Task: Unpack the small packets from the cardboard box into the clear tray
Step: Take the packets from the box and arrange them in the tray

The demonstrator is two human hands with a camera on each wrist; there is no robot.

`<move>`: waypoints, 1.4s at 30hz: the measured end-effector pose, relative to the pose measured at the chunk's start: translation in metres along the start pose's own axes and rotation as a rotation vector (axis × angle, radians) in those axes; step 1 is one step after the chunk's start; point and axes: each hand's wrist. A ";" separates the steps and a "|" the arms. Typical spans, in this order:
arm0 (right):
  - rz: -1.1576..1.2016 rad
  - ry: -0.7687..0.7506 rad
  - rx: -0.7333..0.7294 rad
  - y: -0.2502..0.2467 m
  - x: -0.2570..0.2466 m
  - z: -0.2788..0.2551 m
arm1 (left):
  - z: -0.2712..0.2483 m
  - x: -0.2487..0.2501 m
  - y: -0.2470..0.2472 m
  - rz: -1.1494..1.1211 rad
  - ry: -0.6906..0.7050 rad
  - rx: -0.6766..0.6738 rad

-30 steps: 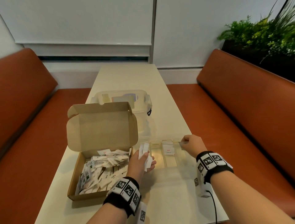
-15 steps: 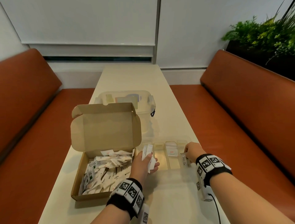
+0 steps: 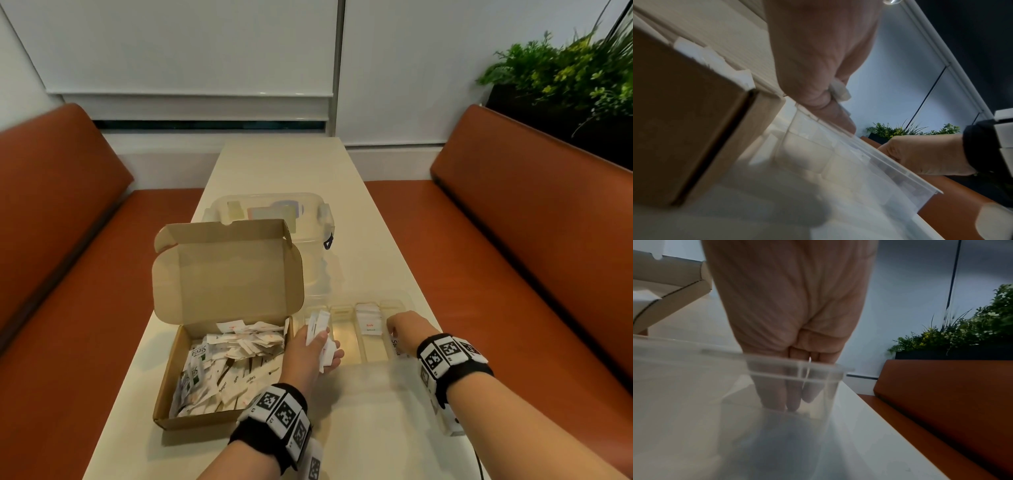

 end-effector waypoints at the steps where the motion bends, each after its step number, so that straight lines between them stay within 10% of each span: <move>1: 0.008 -0.002 0.006 0.000 0.000 0.001 | 0.000 0.000 0.000 0.005 0.002 0.002; 17: 0.002 -0.020 0.050 0.002 0.000 -0.002 | -0.001 -0.004 -0.001 0.003 -0.020 -0.007; 23: 0.208 -0.095 0.348 -0.014 -0.028 -0.006 | 0.000 0.005 0.000 -0.098 -0.022 0.009; 30: 0.699 -0.317 0.064 -0.018 -0.085 -0.019 | 0.002 0.014 -0.009 -0.066 0.077 0.088; 42: 0.606 -0.325 0.136 -0.003 -0.102 -0.022 | 0.005 0.003 -0.023 0.103 0.096 0.172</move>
Point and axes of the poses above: each hand's wrist, its own z-axis towards the middle knuckle, its own y-axis out of the palm, x = y × z, and after that the axes turned 3 degrees about z, right-handed
